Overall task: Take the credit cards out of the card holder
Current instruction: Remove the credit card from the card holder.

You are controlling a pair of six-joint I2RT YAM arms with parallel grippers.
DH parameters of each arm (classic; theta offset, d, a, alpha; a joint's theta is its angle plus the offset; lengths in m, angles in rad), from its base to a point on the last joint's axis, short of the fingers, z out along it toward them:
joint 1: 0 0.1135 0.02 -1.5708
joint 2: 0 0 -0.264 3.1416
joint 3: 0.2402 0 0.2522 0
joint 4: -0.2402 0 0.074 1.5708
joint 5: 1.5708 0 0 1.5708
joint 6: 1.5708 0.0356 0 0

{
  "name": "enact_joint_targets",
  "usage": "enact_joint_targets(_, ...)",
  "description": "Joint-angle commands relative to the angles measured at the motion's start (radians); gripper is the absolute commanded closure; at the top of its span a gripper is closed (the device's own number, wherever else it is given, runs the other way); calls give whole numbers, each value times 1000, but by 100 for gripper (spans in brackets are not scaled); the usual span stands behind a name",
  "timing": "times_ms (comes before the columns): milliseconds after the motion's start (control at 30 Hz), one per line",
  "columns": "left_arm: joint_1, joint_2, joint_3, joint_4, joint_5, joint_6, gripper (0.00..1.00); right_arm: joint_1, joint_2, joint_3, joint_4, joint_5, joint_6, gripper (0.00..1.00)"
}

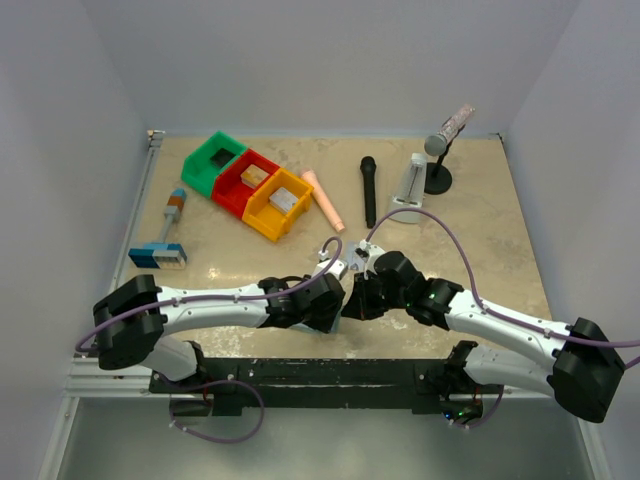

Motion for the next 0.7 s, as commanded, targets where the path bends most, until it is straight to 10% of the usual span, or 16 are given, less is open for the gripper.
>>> enact_joint_targets(0, -9, -26, 45, 3, 1, 12, 43, 4, -1, 18, 28, -6, -6, 100)
enact_joint_targets(667, -15, 35, 62, -40, -32, 6, 43, 4, -6, 16, 25, -4, -6, 100)
